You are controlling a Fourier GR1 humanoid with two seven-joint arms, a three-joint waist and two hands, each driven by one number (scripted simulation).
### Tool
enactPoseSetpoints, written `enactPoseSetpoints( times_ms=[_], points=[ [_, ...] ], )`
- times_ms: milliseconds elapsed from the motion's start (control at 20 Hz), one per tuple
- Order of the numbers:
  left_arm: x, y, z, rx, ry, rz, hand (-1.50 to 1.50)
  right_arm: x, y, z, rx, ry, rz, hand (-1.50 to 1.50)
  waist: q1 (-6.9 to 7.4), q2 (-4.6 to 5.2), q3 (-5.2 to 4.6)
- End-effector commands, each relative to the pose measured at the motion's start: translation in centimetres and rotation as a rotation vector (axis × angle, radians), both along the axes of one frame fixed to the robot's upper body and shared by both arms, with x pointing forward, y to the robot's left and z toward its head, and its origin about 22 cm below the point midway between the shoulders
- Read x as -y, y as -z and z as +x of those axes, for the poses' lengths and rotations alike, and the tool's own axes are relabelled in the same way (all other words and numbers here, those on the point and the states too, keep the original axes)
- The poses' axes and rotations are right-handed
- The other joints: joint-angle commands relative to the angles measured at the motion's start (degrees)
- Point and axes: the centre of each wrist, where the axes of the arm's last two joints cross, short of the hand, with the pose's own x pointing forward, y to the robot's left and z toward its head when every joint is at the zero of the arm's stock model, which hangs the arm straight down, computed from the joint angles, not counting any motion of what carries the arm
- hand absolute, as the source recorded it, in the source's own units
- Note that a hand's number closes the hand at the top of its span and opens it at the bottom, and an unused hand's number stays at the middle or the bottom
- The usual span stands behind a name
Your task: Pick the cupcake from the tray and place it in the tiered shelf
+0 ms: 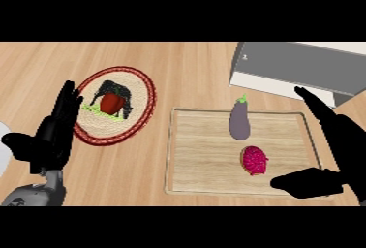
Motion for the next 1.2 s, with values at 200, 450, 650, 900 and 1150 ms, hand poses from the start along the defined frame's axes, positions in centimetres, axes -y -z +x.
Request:
enactPoseSetpoints(
  times_ms=[200, 450, 650, 900, 1150],
  points=[
    [0.0, 0.7, -0.6, -0.013, 0.003, -0.008, 0.00, -4.4, -0.2, 1.7, -0.184, 0.130, -0.202, -1.50, 0.10, -0.03, 0.14],
    [-0.8, -1.0, 0.0, 0.003, -0.004, 0.006, 0.00, -5.5, 3.0, 2.8, -0.269, 0.144, -0.369, -1.50, 0.08, -0.10, 0.14],
    [-1.5, 0.0, -0.1, -0.004, -0.022, -0.007, 0.00, -5.4, 5.1, 3.4, -0.350, 0.158, -0.420, -1.50, -1.23, -0.22, 0.12],
    [-1.1, 0.5, -2.0, -0.024, -0.029, 0.001, 0.00, -5.7, 4.8, 4.0, -0.331, 0.191, -0.373, -1.50, -1.65, -0.45, 0.29],
    [-1.5, 0.0, -1.6, -0.016, -0.023, -0.010, 0.00, -7.0, 6.9, 3.9, -0.346, 0.201, -0.377, -1.50, -1.38, -0.16, 0.39]
  ],
)
